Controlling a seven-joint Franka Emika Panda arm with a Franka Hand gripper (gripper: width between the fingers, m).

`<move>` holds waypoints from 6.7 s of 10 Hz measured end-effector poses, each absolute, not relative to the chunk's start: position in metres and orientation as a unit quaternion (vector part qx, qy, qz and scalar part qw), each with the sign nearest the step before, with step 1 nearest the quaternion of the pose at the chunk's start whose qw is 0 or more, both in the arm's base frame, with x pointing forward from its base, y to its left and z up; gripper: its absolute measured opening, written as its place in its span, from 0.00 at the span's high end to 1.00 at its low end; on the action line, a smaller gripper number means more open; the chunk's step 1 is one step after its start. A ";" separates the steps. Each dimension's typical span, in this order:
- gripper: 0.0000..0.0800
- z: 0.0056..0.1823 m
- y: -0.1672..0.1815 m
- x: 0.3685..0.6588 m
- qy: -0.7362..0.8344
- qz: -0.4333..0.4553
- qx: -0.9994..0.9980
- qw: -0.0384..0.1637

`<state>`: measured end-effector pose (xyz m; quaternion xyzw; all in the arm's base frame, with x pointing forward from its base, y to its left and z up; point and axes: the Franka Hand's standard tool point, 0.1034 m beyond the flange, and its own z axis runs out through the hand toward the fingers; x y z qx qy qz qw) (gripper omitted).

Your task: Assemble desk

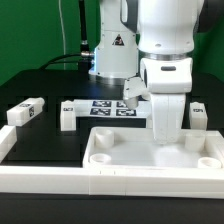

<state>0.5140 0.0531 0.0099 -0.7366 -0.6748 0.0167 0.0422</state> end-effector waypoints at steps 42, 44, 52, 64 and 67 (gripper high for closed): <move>0.19 0.045 0.132 0.463 0.025 0.314 -0.949 0.036; 0.19 0.039 0.134 0.458 0.013 0.381 -0.924 0.036; 0.19 0.014 0.139 0.444 -0.002 0.510 -0.859 0.030; 0.64 0.015 0.139 0.446 -0.003 0.508 -0.861 0.033; 0.64 0.066 0.126 0.465 -0.018 0.500 -0.865 0.047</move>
Offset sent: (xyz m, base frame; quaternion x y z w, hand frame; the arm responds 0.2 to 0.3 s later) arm -0.0060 -0.0110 0.0133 -0.0122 -0.0194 0.0076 0.9997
